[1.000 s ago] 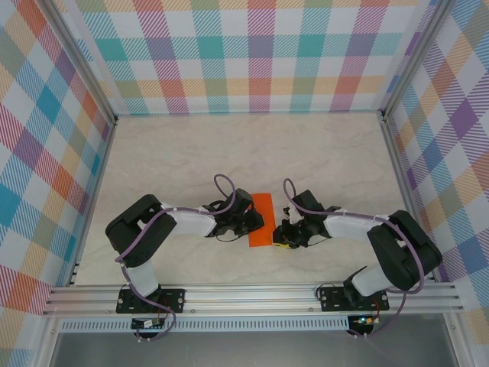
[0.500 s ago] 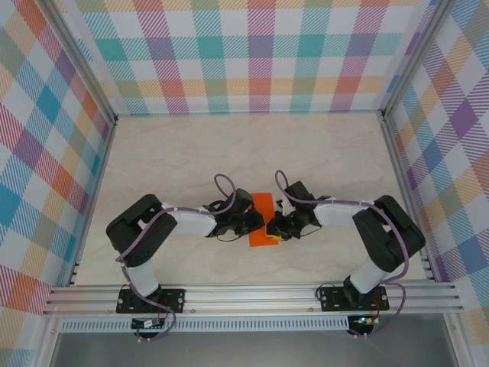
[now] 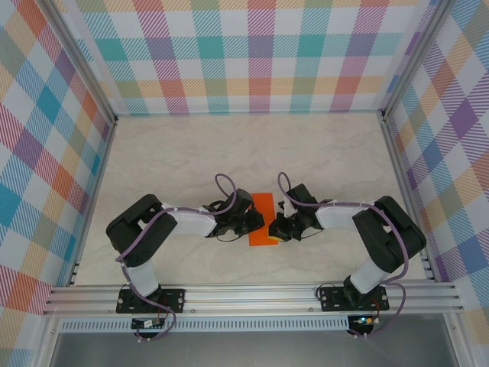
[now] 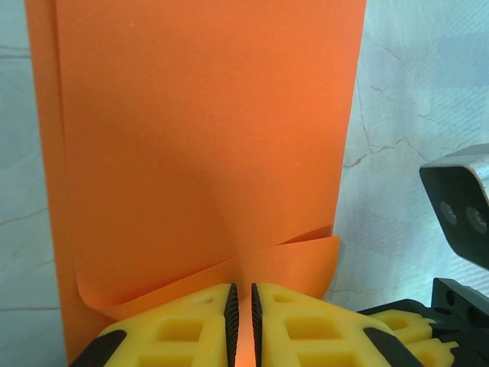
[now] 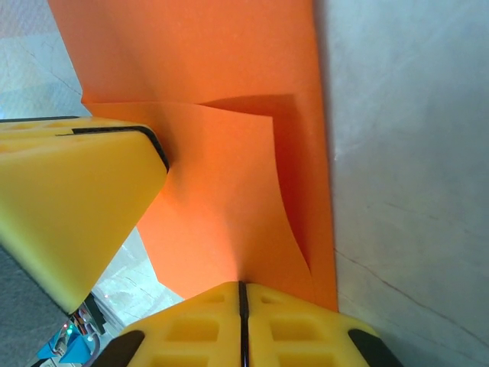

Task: Fold a paper plane with a square sheet of paper (pick it up from the middle)
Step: Fold the triangle a second time at the center of the table.

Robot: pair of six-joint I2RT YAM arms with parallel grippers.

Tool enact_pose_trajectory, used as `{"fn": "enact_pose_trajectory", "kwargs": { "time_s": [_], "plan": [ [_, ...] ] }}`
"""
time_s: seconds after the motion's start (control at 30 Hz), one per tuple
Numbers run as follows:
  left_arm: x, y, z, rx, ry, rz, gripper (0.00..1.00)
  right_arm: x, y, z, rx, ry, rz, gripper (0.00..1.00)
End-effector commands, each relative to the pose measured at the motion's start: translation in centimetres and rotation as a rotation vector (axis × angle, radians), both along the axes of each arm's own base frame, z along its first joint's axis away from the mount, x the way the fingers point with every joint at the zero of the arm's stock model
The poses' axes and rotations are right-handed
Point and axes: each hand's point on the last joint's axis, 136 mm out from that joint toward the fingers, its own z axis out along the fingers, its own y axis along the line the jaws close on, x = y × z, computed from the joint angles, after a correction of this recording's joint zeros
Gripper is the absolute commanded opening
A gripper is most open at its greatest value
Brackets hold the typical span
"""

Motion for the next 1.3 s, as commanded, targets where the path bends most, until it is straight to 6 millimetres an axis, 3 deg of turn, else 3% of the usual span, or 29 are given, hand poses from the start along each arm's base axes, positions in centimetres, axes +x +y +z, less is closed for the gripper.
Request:
{"fn": "enact_pose_trajectory", "kwargs": {
  "time_s": [0.0, 0.23, 0.53, 0.93, 1.1, 1.27],
  "plan": [
    [0.0, 4.2, -3.1, 0.167, 0.000, 0.054, 0.17, -2.2, -2.3, -3.0, -0.128, 0.097, -0.024, 0.06],
    [1.1, 5.3, -2.4, 0.171, -0.037, 0.067, 0.18, -2.4, -2.6, -3.2, -0.138, 0.101, -0.031, 0.04],
    [2.2, 7.3, -3.0, 0.168, -0.042, 0.106, 0.19, -2.5, -2.5, -3.1, -0.132, 0.108, -0.035, 0.03],
    [4.0, 8.2, -2.1, 0.137, -0.035, 0.101, 0.20, -2.5, -2.2, -2.8, -0.112, 0.111, -0.039, 0.04],
    [4.3, 8.0, -0.6, 0.097, -0.050, 0.094, 0.21, -2.1, -1.9, -2.5, -0.100, 0.104, -0.047, 0.04],
    [4.0, 6.7, 2.8, 0.015, -0.094, 0.060, 0.23, -1.8, -1.7, -2.3, -0.089, 0.099, -0.056, 0.04]
  ]
}}
